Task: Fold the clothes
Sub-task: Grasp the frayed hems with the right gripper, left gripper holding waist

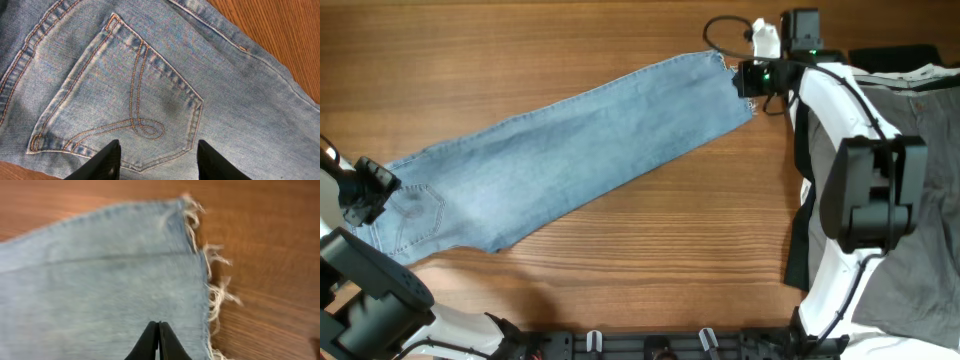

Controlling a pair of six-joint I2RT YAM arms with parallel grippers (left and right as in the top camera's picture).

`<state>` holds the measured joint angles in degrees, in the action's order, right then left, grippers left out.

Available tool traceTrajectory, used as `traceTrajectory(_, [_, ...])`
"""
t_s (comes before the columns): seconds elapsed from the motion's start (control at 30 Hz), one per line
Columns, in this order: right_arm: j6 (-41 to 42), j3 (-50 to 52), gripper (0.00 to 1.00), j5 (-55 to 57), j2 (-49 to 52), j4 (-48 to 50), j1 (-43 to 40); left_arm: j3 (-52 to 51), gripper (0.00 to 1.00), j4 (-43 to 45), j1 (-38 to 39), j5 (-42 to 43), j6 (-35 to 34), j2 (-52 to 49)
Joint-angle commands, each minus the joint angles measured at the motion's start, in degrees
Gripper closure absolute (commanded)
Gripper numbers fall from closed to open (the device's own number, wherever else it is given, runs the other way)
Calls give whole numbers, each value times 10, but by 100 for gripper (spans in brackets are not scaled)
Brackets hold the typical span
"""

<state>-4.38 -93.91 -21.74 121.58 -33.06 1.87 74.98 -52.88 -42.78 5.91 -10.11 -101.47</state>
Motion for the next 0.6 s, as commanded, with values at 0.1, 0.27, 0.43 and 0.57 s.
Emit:
traceTrajectory(0.1, [-1,-9,80,5,-11,-4,-1,7,51,-4,3,7,9,-2])
traceTrajectory(0.27, [-32,2,26,110,24,15,-5,7,51,-8,3,7,9,-2])
traceTrajectory(0.43, [-32,2,36,90,71,-27,-5,7,51,-10,3,7,9,-2])
traceTrajectory(0.57, [-49,2,57,46,73,-45,-5,7,51,-10,3,7,9,-2])
